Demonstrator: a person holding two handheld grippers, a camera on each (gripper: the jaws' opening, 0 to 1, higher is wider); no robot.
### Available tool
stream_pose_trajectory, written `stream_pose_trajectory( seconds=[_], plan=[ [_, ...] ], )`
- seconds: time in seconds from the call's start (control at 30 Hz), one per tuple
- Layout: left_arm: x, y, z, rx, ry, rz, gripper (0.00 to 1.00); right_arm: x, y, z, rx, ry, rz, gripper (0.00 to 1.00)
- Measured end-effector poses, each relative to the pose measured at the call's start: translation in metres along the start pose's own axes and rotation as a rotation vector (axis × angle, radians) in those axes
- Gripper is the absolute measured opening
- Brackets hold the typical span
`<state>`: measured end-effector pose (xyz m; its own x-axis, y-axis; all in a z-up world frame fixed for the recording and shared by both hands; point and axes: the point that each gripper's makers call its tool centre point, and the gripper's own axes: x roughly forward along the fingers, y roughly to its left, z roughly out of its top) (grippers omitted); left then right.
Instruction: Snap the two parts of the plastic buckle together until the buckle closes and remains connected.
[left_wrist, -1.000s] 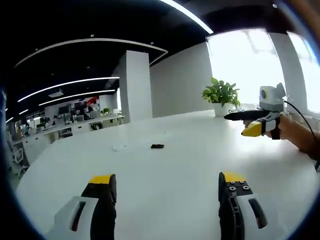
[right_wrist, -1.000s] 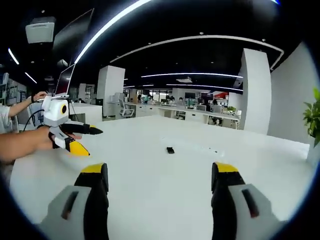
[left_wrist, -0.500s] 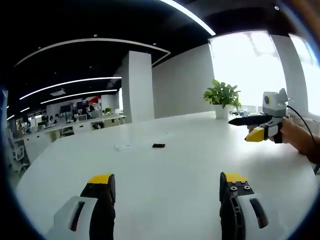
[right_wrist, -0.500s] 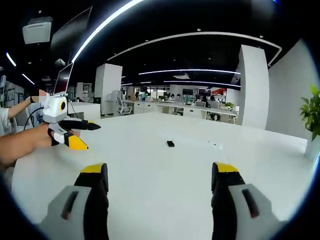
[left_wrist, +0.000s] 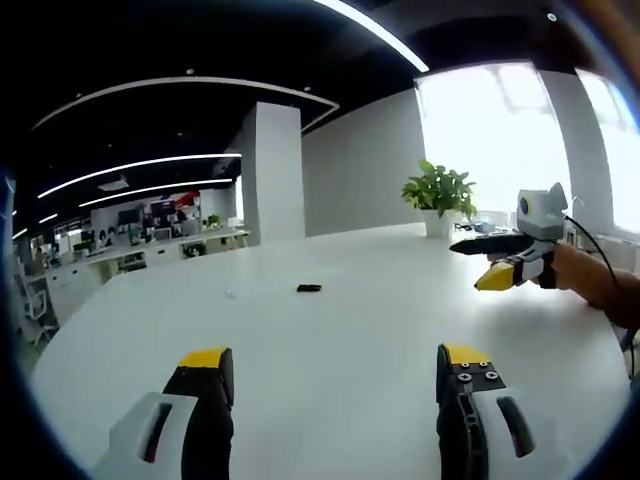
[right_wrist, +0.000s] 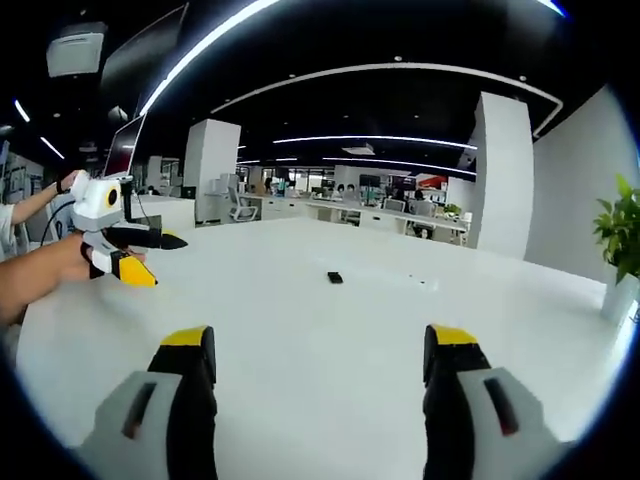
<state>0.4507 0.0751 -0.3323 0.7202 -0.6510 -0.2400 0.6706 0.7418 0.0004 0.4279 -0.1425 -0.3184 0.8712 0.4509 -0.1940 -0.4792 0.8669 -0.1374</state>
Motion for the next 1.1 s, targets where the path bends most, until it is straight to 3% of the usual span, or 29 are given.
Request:
stream_pose_trajectory(
  seconds=[0.3,0.6,0.93,1.1],
  plan=[
    [0.001,-0.007,-0.002,-0.006,0.019,-0.029,0.84,-0.007,-0.001,-0.002,0.008,-0.010,-0.007,0.87],
    [-0.021,-0.017,-0.008,0.011,0.006,-0.006,0.84,-0.003,0.002,-0.002,-0.005,-0.007,0.009,0.88],
    [-0.016,-0.015,-0.010,0.018,0.008,0.008,0.93,-0.005,0.000,-0.003,0.000,-0.010,0.003,0.88],
    [-0.016,-0.013,-0.010,-0.014,0.001,0.010,0.99,-0.002,0.011,-0.006,-0.003,-0.002,0.040,1.00]
  ],
)
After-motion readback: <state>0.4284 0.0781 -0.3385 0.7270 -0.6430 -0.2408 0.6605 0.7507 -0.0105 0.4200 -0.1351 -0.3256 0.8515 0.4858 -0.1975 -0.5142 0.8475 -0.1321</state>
